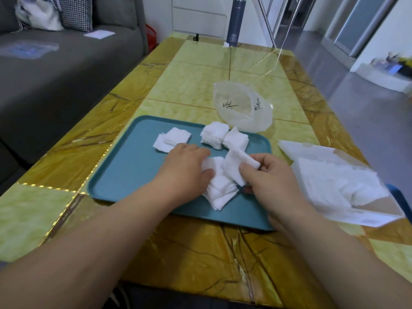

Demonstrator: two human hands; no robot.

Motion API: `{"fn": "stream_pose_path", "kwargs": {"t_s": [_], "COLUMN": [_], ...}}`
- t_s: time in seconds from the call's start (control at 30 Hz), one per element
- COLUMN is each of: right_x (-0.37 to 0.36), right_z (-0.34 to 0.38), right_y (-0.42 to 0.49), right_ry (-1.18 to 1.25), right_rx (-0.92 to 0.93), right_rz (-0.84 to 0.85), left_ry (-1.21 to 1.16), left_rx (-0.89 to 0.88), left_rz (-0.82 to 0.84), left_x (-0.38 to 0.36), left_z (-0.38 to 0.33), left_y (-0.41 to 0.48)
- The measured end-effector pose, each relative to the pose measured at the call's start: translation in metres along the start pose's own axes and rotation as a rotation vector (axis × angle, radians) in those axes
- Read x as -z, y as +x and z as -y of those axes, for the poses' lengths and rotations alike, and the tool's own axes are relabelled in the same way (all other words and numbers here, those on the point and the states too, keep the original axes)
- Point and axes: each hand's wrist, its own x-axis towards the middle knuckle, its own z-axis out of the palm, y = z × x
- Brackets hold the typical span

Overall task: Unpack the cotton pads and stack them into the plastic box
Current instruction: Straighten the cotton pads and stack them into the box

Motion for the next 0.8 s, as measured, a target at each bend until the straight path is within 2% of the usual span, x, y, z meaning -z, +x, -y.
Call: {"fn": "stream_pose_path", "kwargs": {"t_s": [0.17, 0.27, 0.37, 0.43, 0.57, 0.67, 0.8], "right_x": [0.0, 0.003, 0.009, 0.011, 0.013, 0.016, 0.018], "right_z": [0.0, 0.0, 0.002, 0.003, 0.01, 0.015, 0.016], "right_y": [0.001, 0.001, 0.002, 0.001, 0.001, -0.001, -0.002], "right_ry": [0.046, 0.036, 0.01, 0.014, 0.064, 0.058, 0.062], "right_rx": [0.001, 0.021, 0.04, 0.054, 0.047, 0.087, 0.156], "right_rz": [-0.03, -0.046, -0.04, -0.019, 0.098, 0.226, 0.271], "left_ry": [-0.262, -0.394, -0.527, -0.696, -1.007, -0.996, -0.972], "left_rx": [0.094, 0.132, 0.085, 0.027, -0.069, -0.046, -0.005], "left_rz": [0.028, -0.115, -0.235, -0.2, 0.028, 0.026, -0.006], "left_x": [0.0, 0.005, 0.018, 0.027, 0.032, 0.028, 0.026], "left_z": [0.001, 0.006, 0.003, -0.002, -0.011, -0.011, -0.005], "left_y": [0.0, -0.001, -0.005, -0.013, -0.027, -0.024, -0.018]}}
